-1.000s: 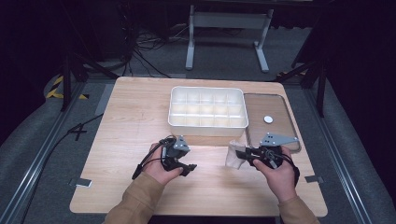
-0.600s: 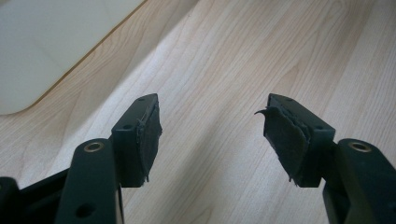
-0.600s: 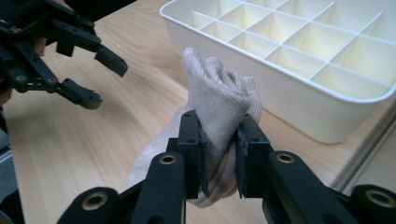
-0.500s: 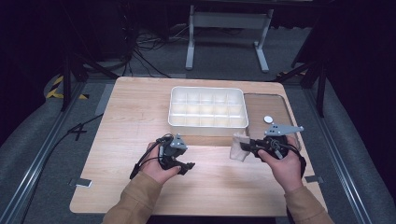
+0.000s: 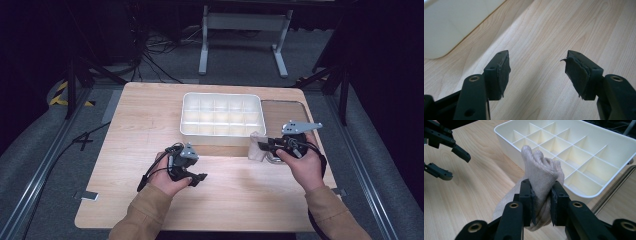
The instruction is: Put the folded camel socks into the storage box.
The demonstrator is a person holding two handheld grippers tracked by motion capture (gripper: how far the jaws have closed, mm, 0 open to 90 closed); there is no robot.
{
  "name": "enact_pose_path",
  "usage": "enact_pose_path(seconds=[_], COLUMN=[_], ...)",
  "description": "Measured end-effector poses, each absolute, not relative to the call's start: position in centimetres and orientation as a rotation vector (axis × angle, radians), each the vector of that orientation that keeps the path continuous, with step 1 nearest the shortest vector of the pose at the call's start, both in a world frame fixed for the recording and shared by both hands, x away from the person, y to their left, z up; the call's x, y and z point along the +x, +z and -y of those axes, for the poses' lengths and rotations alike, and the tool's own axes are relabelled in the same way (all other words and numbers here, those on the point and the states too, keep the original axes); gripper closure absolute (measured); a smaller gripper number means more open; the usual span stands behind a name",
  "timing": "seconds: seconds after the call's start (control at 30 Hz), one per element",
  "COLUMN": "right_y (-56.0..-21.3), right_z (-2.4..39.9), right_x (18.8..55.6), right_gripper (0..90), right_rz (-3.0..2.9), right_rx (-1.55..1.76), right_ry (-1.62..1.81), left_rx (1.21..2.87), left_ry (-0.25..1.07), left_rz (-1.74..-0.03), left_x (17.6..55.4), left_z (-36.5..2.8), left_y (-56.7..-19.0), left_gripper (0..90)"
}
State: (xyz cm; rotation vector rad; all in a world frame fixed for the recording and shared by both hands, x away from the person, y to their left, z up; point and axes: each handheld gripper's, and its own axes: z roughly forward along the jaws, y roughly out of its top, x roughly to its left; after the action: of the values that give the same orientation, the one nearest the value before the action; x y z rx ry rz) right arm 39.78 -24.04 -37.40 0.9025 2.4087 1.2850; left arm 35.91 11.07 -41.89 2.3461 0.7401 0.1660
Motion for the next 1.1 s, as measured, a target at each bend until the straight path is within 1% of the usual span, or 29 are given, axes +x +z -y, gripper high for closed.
enact_pose_path(seconds=[0.27, 0.5, 1.1], right_y=[-36.2, -35.3, -34.7], right_z=[23.4, 22.8, 22.2], right_x=[41.4, 43.1, 47.2], right_gripper=[74.5, 74.6, 74.6], right_rz=[-2.413, -2.429, -2.428], right_rx=[0.93, 0.872, 0.829], right_ry=[1.276, 1.19, 1.099], left_rx=[2.344, 2.337, 2.315], left_ry=[0.162, 0.171, 0.221], left_rz=[-0.796, -0.831, -0.901], left_x=[35.6, 35.0, 33.8], left_z=[-12.1, -13.3, -15.7], left_y=[-41.7, -41.7, -41.7], left_gripper=[37.5, 37.3, 36.1])
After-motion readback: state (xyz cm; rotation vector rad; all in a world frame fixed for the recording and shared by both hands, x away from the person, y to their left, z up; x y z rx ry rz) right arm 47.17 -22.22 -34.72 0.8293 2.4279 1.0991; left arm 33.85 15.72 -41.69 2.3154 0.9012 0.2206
